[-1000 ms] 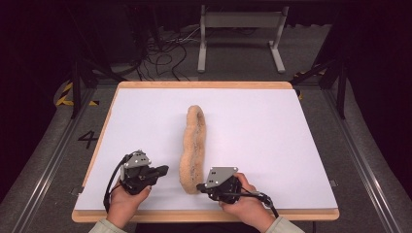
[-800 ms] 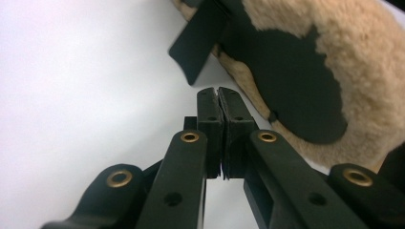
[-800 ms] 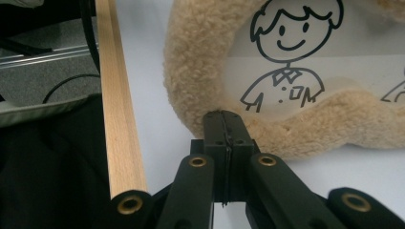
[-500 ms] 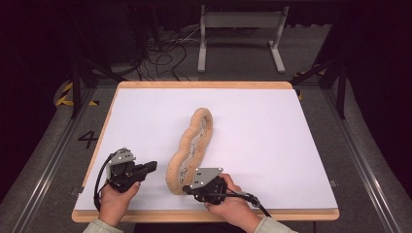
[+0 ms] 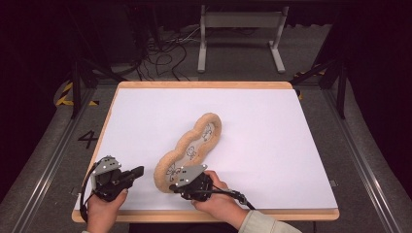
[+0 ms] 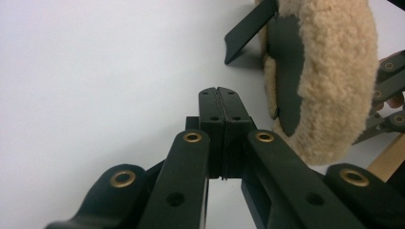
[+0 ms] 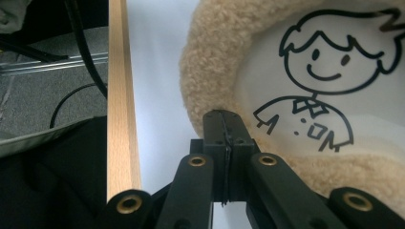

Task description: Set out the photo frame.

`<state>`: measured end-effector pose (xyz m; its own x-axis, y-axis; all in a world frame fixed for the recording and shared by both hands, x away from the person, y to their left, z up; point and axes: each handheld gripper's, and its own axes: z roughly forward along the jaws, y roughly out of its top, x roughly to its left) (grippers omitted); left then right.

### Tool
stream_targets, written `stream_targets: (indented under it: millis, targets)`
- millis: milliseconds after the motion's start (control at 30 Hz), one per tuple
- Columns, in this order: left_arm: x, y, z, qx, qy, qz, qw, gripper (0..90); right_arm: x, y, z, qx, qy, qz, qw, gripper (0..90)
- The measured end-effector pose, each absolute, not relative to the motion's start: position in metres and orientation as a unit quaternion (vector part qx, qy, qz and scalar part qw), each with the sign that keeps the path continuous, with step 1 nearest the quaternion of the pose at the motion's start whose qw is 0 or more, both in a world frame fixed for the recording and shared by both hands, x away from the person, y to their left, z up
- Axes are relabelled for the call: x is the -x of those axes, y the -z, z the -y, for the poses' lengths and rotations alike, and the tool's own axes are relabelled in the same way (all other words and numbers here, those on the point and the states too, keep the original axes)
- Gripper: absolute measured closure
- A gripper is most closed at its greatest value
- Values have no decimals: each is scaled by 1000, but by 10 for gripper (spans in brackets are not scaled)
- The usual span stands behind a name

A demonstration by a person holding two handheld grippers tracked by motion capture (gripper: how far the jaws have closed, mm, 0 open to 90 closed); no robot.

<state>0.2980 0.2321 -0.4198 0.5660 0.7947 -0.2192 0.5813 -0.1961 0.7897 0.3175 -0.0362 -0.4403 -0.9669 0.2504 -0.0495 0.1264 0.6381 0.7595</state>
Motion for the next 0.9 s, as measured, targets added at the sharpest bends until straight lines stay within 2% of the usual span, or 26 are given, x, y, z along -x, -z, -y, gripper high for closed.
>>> stream_targets:
  millis: [600,900]
  targets:
    - [-284,423,-239,-765,-112,-457,441,887,-323,442,15,-99,-416,-900,81,890]
    - [-277,423,-224,-801,-64,-405,437,605,-325,430,32,-116,-420,-895,94,860]
